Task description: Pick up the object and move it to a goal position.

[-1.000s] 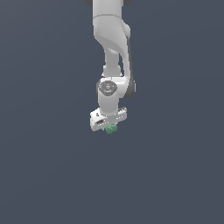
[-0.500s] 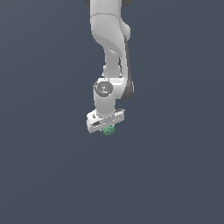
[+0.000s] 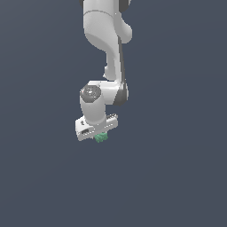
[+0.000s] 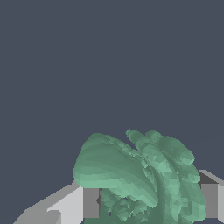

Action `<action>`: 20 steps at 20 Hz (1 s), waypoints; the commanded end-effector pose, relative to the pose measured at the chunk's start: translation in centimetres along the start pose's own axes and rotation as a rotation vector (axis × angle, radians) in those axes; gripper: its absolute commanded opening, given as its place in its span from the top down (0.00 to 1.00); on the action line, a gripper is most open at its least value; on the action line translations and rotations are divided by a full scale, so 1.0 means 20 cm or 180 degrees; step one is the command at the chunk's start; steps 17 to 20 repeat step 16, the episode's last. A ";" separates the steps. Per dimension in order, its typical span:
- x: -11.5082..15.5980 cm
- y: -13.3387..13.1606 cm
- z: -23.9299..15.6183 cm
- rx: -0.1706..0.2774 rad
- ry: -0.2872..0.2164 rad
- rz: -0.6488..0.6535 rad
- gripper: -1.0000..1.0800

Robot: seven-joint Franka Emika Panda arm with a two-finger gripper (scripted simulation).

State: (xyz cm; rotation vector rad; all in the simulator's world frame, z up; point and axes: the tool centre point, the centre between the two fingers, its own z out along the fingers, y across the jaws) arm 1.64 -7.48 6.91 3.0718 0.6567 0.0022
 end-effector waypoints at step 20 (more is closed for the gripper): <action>0.10 0.26 -0.09 0.0002 -0.0003 -0.0004 1.00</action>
